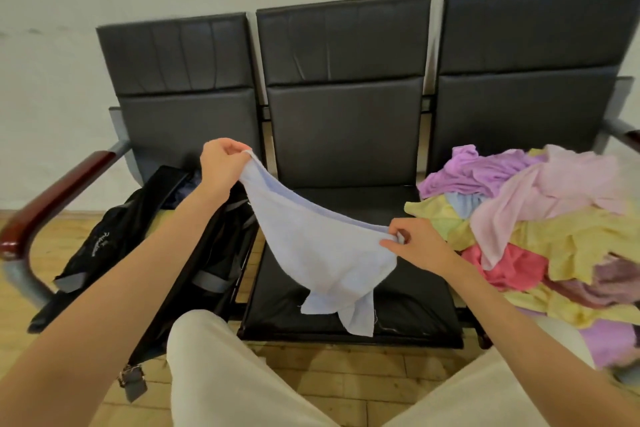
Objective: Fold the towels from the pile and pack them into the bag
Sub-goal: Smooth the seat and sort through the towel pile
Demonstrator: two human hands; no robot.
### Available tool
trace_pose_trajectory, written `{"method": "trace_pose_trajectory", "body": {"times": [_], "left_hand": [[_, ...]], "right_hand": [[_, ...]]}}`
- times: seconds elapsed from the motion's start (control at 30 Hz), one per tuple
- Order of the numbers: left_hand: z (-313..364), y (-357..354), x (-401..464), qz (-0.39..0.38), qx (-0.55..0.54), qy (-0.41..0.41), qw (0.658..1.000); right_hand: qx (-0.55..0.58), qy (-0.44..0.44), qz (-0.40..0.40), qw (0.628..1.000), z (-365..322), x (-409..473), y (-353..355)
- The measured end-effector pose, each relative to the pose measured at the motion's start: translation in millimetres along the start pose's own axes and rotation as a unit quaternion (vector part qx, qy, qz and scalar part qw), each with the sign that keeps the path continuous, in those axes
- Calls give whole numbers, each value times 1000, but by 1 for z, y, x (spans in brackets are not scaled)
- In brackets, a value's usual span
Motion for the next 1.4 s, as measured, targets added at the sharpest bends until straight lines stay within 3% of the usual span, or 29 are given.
{"method": "trace_pose_trajectory", "body": {"times": [0.3, 0.43, 0.57, 0.73, 0.9, 1.07, 1.23, 1.4], "left_hand": [[-21, -5, -17, -41, 94, -70, 992], [-34, 2, -16, -21, 93, -46, 994], [-49, 7, -18, -18, 117, -32, 992], [-76, 15, -16, 0, 151, 30, 988], [-98, 22, -26, -2, 168, 78, 983], [-76, 33, -24, 123, 87, -15, 989], [-25, 35, -20, 208, -15, -68, 976], [-8, 43, -10, 220, -49, -98, 969]], "right_hand": [[1, -35, -92, 995, 19, -17, -50], [17, -69, -149, 986, 26, -18, -61], [52, -113, -137, 983, 34, -14, -61], [16, -115, -74, 990, 38, -6, -54], [36, -55, 90, 994, 20, 6, -32], [30, -11, 240, 970, -10, 20, -1], [111, -15, 383, 917, -45, 31, 39], [7, -8, 395, 919, -46, 40, 72]]}}
Point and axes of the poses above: each hand's wrist, its own x-axis towards the middle knuckle, its own y-axis out of the back of the hand, z = x × y, the point moved 3 cm from there along x, towards the middle knuckle
